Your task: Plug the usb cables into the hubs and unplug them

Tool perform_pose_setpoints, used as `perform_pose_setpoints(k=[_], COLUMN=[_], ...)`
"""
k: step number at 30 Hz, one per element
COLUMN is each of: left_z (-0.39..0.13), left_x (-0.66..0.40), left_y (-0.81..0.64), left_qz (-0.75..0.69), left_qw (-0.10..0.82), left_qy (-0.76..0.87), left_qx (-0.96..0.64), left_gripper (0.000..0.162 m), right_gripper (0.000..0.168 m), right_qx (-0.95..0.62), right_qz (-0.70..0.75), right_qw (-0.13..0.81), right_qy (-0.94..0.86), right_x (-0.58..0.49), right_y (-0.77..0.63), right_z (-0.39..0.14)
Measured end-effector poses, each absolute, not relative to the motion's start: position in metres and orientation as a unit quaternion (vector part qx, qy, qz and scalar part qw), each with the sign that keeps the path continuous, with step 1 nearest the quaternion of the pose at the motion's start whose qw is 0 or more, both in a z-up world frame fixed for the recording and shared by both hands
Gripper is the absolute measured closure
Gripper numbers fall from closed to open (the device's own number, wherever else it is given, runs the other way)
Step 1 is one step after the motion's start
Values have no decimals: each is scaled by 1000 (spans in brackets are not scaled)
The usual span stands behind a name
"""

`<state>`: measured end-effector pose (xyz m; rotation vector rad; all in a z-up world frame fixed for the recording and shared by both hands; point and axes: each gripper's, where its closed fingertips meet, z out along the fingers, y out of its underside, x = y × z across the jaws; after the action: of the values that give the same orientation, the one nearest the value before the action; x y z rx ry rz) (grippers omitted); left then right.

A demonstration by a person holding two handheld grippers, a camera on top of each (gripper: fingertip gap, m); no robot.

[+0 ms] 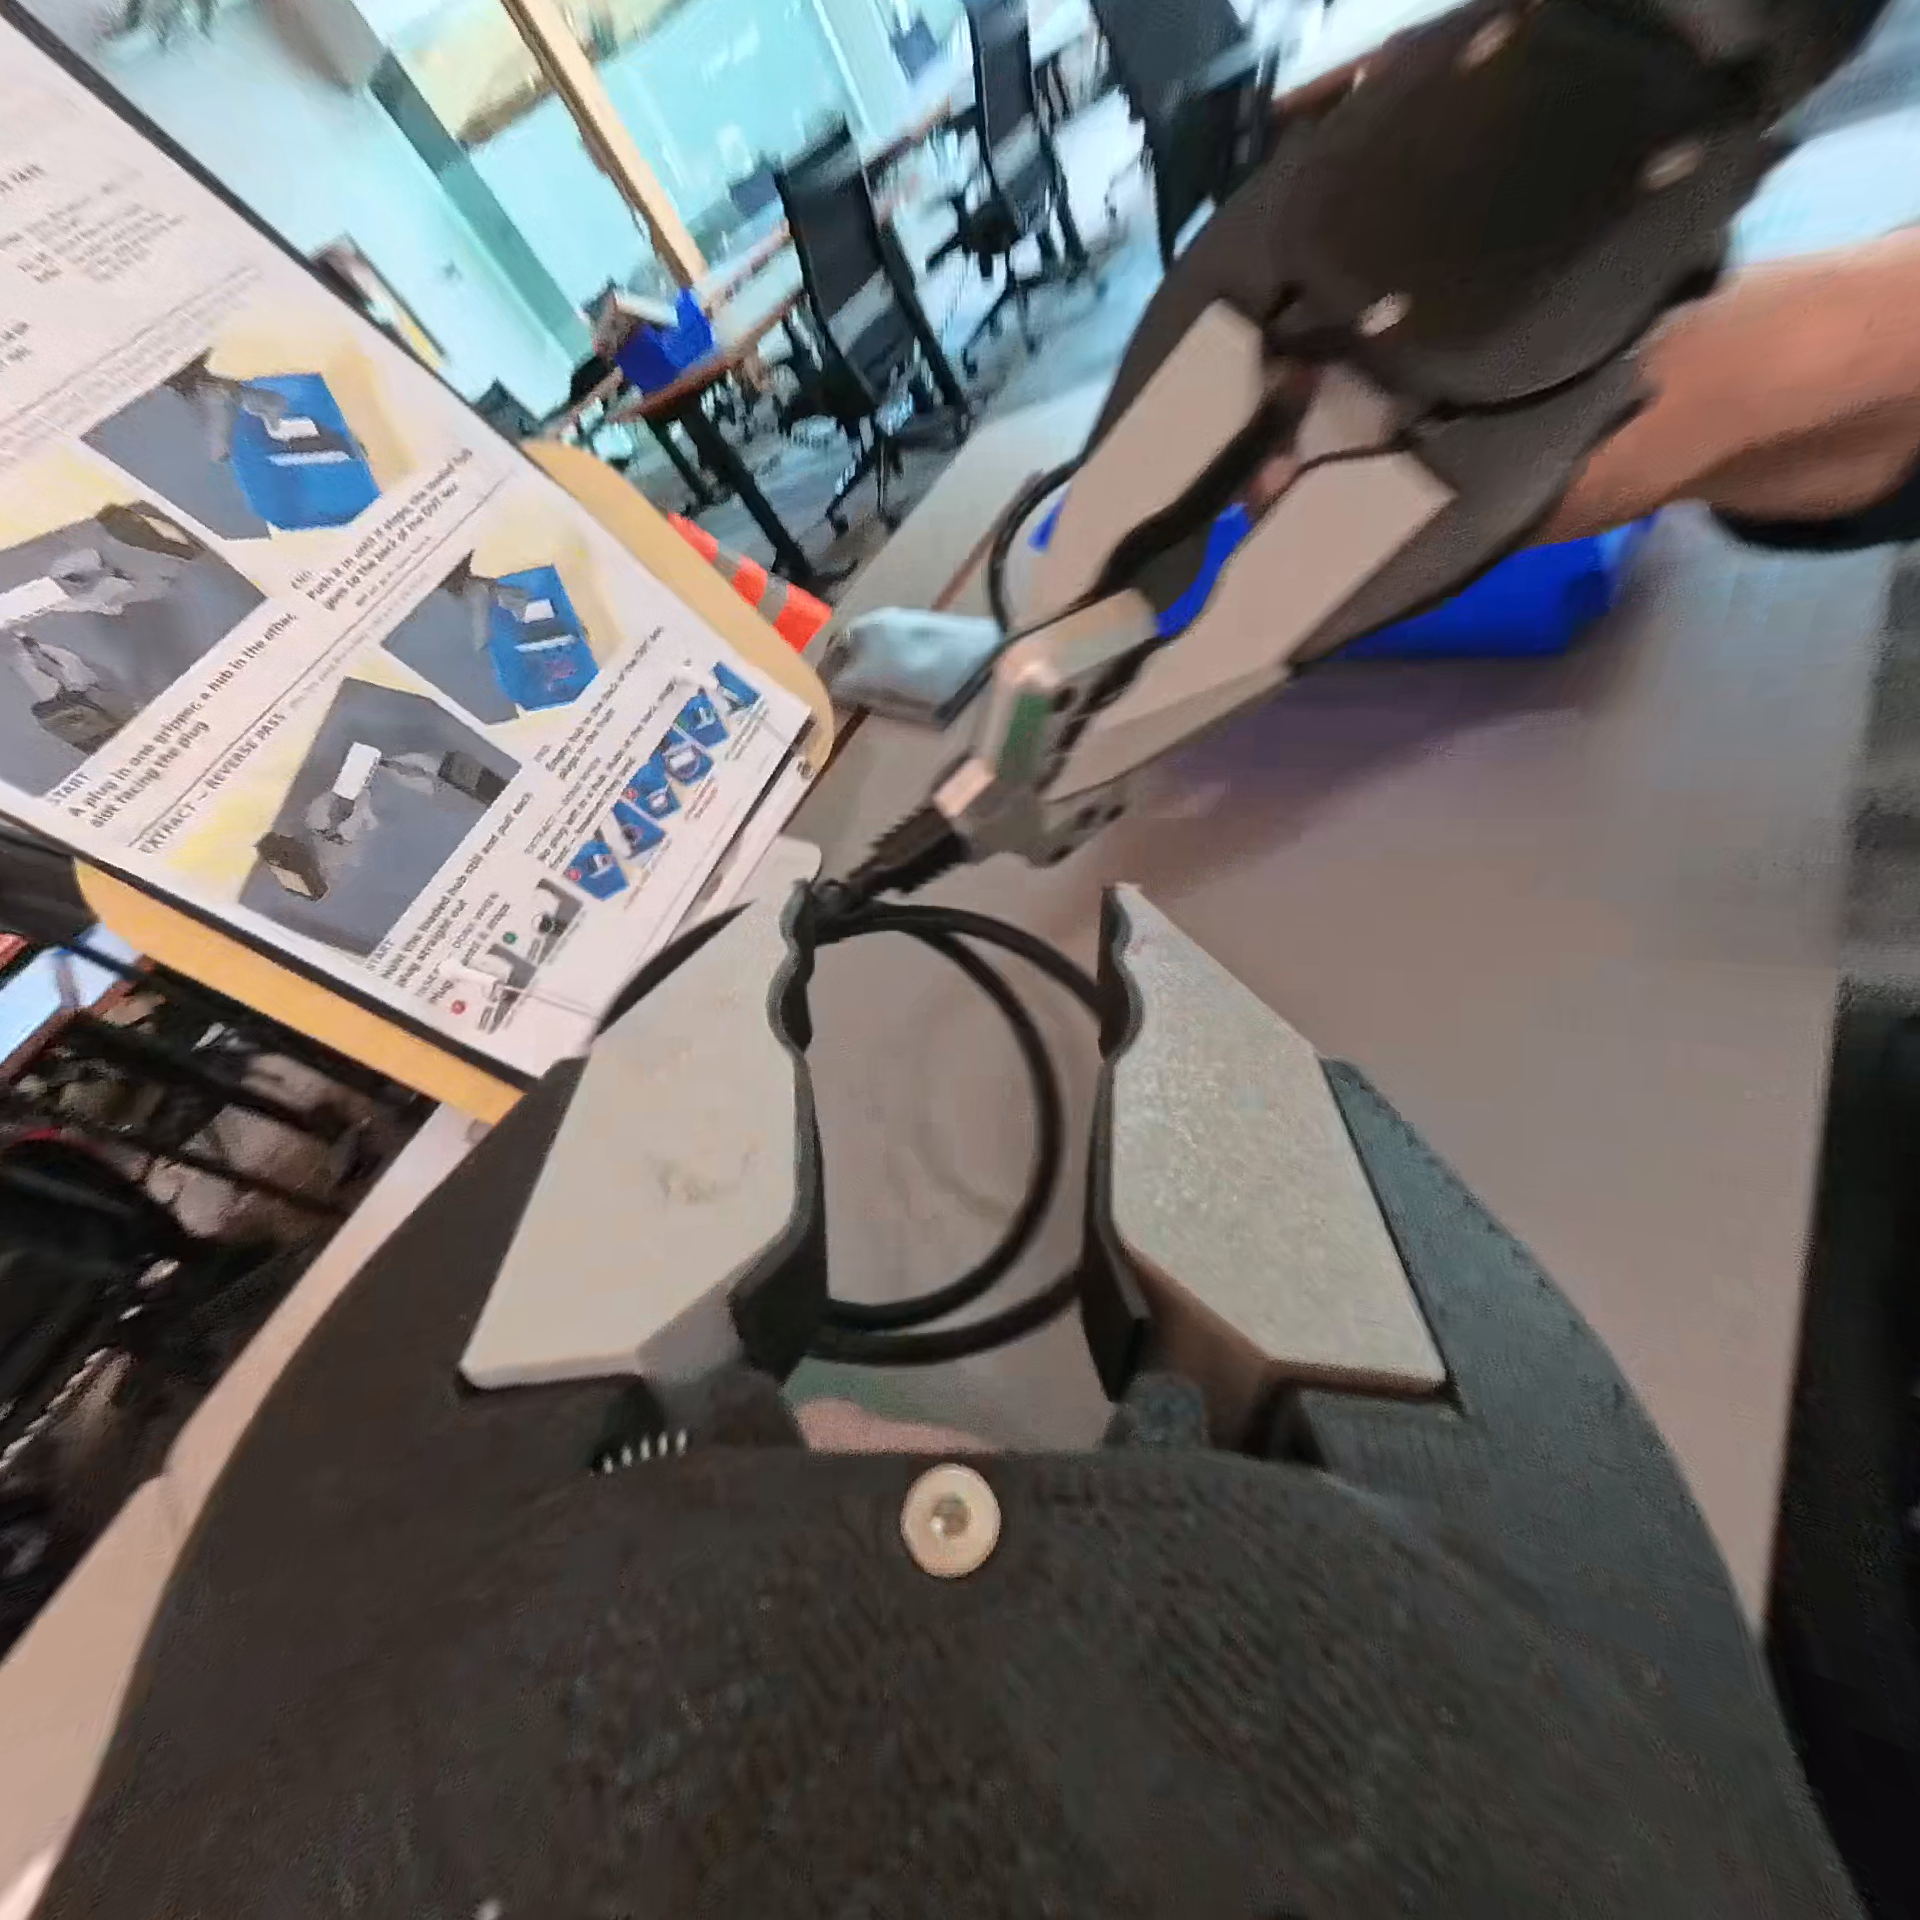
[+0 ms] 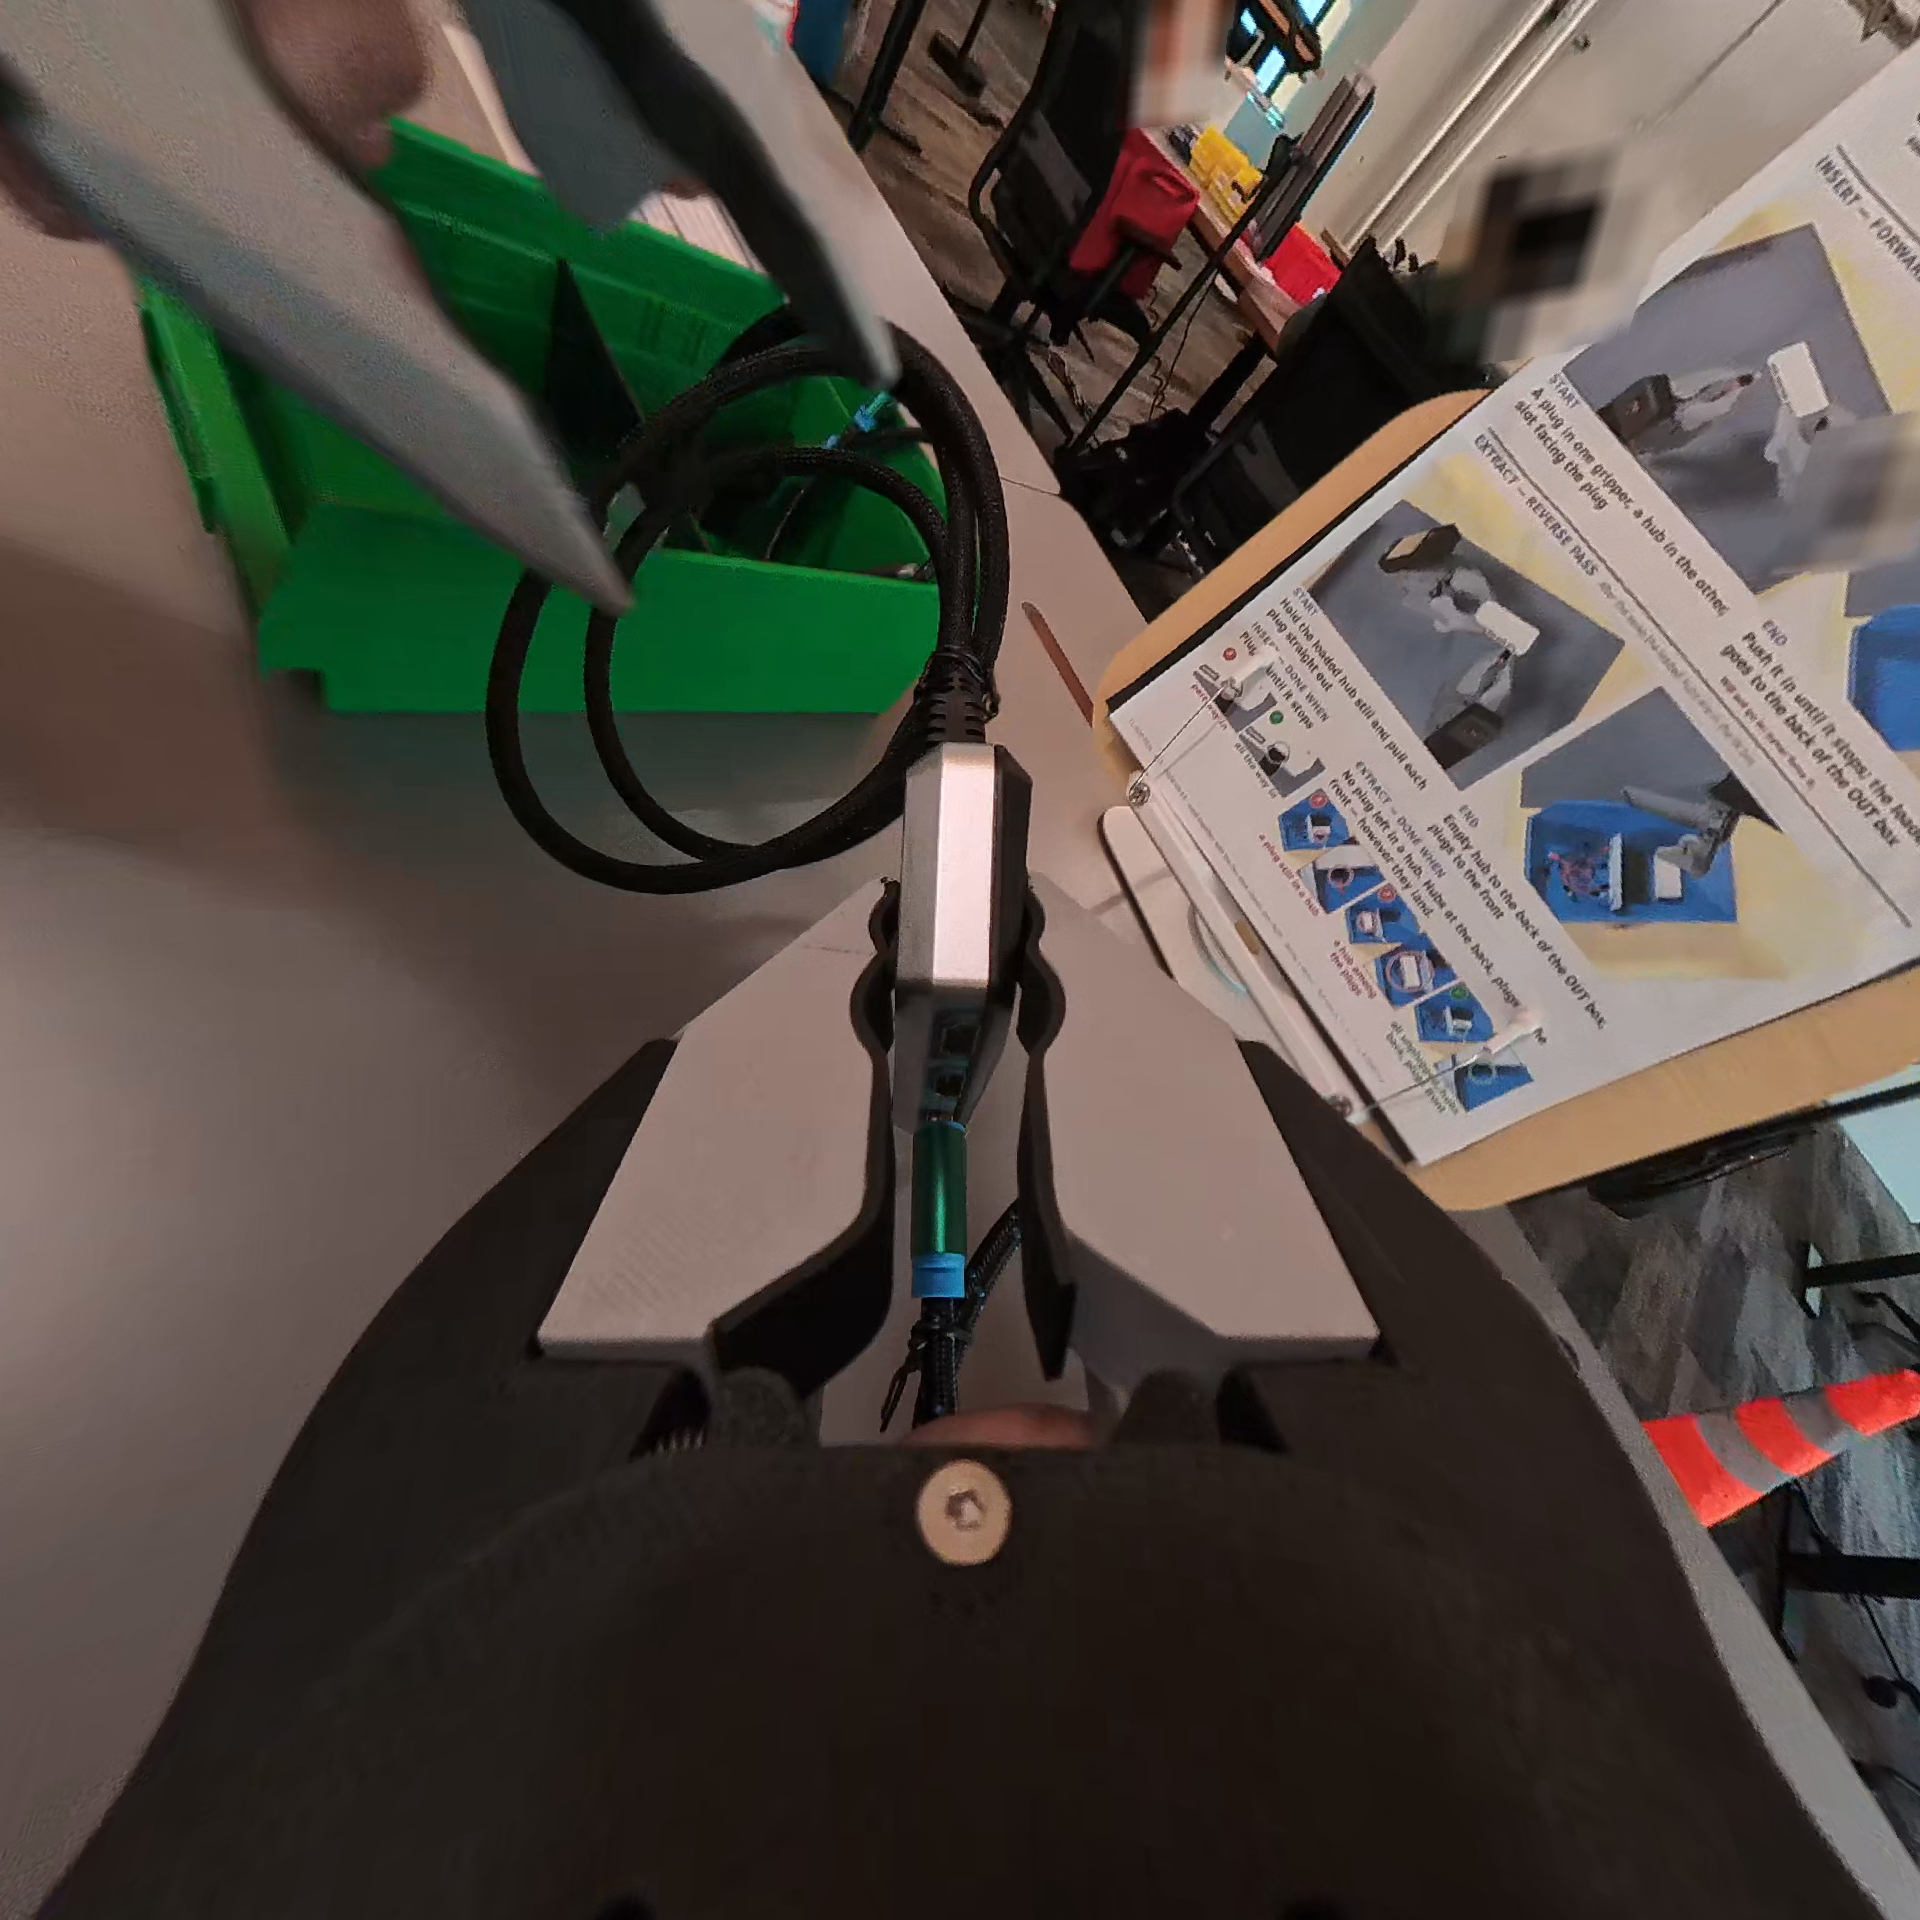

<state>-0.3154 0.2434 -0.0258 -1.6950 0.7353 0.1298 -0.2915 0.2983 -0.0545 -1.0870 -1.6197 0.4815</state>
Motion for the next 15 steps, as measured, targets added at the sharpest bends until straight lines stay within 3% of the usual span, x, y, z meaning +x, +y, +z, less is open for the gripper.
perform_pose_setpoints(k=[12,15], left_z=[-83,-91], left_x=[-265,-258], left_y=[299,311], left_qz=[99,82], left_qw=[451,427], left_qy=[461,463], left_qx=[-758,-772], left_gripper=[108,138], right_gripper=[151,152], right_qx=[-415,-394], right_qz=[274,285], right_qw=[511,501], right_qy=[-701,-716], right_x=[-246,-235], right_y=[298,301], right_z=[-67,-71])
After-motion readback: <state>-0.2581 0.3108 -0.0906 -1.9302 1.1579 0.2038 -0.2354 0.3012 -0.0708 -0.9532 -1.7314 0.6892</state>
